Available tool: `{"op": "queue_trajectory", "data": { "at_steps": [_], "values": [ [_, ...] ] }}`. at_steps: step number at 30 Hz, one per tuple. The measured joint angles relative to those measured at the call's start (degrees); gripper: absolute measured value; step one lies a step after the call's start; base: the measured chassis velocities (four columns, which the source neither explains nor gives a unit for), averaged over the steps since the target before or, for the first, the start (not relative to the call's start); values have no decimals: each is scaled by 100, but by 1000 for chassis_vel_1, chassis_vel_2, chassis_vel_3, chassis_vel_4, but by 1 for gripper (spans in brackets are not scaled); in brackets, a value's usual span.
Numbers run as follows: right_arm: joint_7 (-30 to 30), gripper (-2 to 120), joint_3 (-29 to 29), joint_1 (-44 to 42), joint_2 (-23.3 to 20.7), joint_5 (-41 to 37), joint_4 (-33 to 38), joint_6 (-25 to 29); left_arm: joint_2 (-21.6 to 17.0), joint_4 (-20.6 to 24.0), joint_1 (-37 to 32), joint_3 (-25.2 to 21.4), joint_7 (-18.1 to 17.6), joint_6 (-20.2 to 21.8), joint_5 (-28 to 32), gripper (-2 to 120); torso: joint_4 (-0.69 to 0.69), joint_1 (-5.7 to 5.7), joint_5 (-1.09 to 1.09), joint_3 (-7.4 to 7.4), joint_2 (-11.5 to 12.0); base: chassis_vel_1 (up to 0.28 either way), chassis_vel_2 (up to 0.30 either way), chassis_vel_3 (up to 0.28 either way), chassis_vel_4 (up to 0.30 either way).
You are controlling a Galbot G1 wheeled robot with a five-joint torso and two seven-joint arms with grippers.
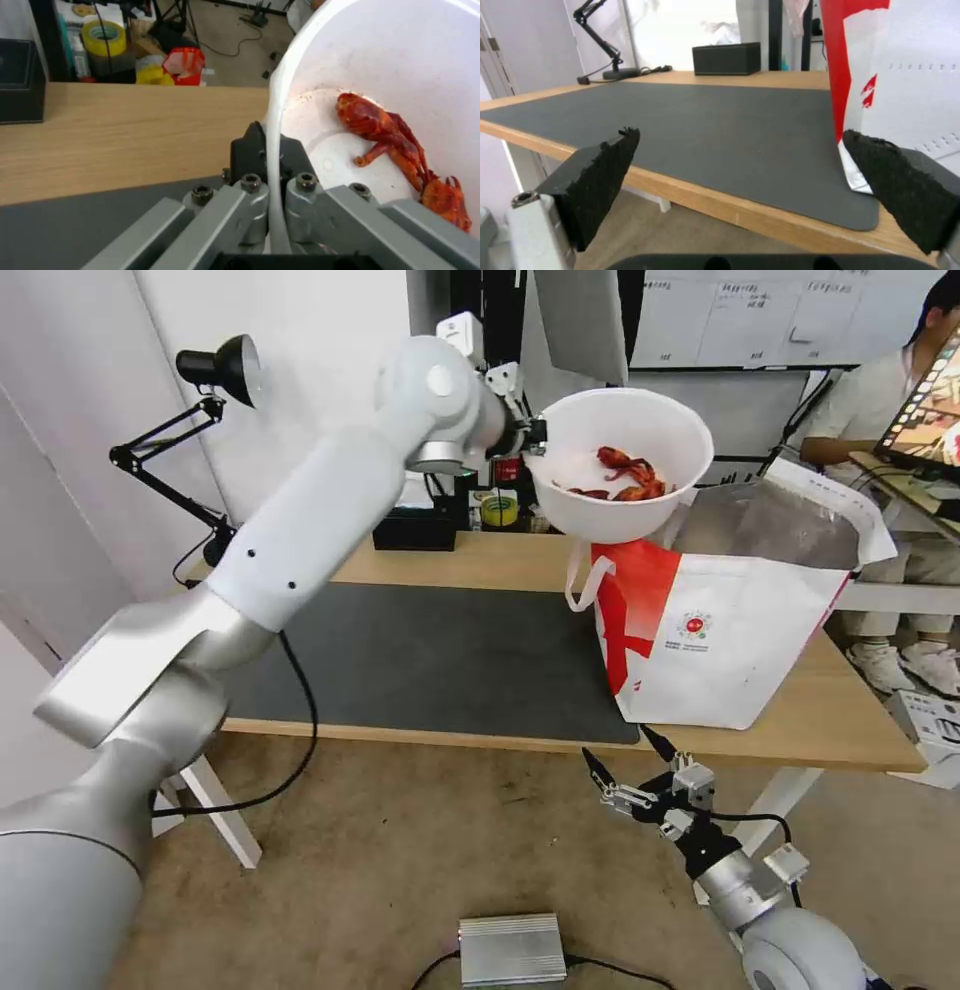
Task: Pick up the trash from the table and place it into the takeout bag.
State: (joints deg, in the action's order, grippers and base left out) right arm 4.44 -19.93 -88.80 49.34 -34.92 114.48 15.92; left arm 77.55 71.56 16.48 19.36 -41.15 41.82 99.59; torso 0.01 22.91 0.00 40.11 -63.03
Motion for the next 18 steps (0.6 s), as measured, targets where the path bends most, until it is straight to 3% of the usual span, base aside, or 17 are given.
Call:
{"op": "queue_trajectory", "data": {
  "at_steps": [6, 8, 18],
  "values": [
    [0, 100, 0, 0, 0, 0, 0, 0, 351, -233, -5, -30, -95, -32, -98, 0, 0, 0, 1, 0, 0, 0, 0, 0, 0],
    [0, 100, 0, 0, 0, 0, 0, 0, 646, -428, -65, -37, -140, -78, -181, 0, -2, 0, 1, 0, 0, 0, 0, 0, 0],
    [0, 100, 0, 0, 0, 0, 0, 0, 1095, -707, -153, -56, -157, -194, -397, 0, -1, 0, 1, 0, 0, 0, 0, 0, 0]
  ]
}}
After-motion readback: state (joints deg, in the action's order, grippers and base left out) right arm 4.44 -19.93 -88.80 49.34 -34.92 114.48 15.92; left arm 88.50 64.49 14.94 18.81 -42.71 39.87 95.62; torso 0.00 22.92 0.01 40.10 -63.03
